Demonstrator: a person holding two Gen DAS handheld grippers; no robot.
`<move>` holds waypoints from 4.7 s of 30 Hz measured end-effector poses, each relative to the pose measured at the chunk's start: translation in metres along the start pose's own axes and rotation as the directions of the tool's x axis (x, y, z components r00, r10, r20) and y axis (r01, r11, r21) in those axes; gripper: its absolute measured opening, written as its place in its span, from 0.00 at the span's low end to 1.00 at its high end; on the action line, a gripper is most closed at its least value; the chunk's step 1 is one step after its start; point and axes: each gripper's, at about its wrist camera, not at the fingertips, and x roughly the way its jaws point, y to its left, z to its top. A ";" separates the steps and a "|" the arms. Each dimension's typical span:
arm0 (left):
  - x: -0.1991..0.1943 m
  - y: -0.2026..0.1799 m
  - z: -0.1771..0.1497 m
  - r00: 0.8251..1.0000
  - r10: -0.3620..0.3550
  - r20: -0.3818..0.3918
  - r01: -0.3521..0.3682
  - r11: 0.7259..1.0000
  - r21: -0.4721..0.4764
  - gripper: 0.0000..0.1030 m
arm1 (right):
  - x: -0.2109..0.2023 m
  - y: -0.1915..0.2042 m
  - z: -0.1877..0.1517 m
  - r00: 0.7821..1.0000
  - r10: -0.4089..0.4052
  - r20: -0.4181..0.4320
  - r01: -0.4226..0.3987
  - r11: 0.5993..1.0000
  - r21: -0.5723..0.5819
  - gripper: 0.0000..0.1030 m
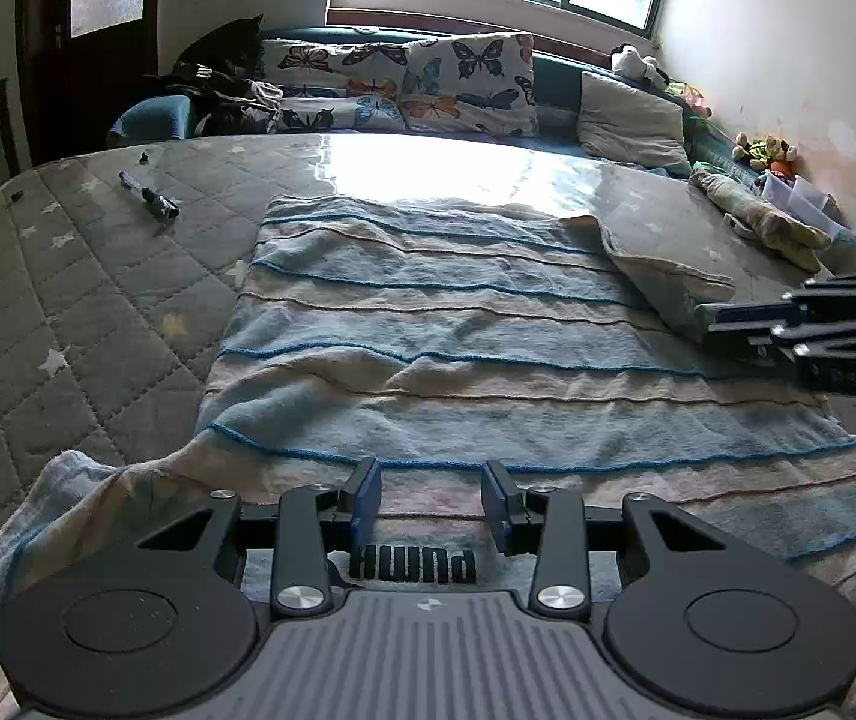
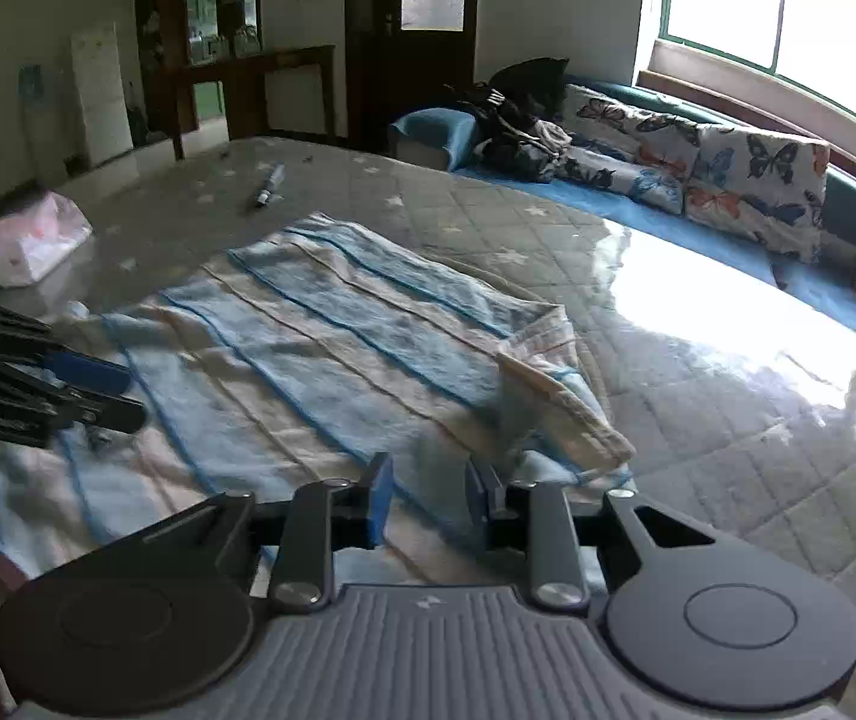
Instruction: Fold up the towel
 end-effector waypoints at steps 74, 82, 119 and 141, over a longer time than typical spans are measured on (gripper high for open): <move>-0.042 -0.069 -0.031 0.990 -0.137 0.026 0.132 0.981 0.143 0.64 | -0.061 0.006 -0.044 0.971 -0.188 -0.147 0.200 0.977 0.071 0.40; -0.038 -0.096 -0.047 0.981 -0.192 -0.024 0.193 0.957 0.218 0.64 | -0.098 0.024 -0.102 0.975 -0.163 -0.152 0.180 0.978 0.104 0.41; -0.039 -0.126 -0.057 0.972 -0.231 -0.045 0.234 0.918 0.321 0.69 | -0.202 -0.009 -0.153 0.940 -0.342 -0.006 0.308 0.837 0.452 0.03; -0.037 -0.144 -0.057 0.960 -0.274 -0.060 0.277 0.897 0.345 0.71 | -0.188 -0.020 -0.197 0.916 -0.376 -0.137 0.386 0.737 0.554 0.08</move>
